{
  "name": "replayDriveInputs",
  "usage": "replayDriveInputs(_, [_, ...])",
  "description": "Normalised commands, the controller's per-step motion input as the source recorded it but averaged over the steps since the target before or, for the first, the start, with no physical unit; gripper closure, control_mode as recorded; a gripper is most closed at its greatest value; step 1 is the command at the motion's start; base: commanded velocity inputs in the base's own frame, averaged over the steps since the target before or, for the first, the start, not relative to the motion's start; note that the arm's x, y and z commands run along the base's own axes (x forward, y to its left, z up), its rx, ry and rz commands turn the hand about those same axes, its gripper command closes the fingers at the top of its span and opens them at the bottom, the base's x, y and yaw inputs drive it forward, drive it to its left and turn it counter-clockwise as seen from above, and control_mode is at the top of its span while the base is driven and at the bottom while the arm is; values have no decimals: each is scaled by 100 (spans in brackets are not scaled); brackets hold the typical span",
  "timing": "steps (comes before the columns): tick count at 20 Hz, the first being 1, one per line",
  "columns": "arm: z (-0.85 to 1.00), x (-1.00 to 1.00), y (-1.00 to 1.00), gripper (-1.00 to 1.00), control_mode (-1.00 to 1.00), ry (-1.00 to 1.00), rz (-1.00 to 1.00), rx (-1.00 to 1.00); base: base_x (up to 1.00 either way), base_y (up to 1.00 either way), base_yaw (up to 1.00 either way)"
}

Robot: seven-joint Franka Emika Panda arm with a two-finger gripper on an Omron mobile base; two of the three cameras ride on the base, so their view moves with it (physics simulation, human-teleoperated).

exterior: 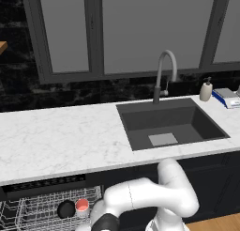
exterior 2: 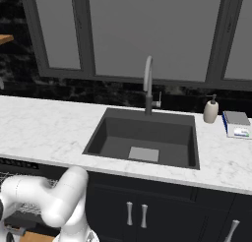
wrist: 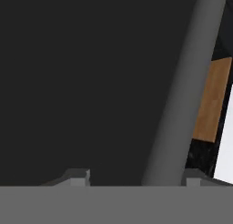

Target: Pick up the cup and bowl from the counter, place them in the dishwasher, and close the dishwasher door.

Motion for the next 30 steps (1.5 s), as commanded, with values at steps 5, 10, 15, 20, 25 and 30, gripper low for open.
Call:
replayDriveInputs(5, [4,100,0,-100,-100,0,-1,-8,0,0,0])
replayDriveInputs(10, [2,100,0,-100,-100,6,-1,-3,0,0,0])
replayDriveInputs(15, [0,100,0,-100,-100,7,0,-2,0,0,0])
replayDriveInputs(20, [0,100,0,-100,-100,9,0,-1,0,0,0])
replayDriveInputs(25, [0,100,0,-100,-100,10,0,0,0,0,0])
replayDriveInputs(30, [0,100,0,-100,-100,11,0,0,0,0,0])
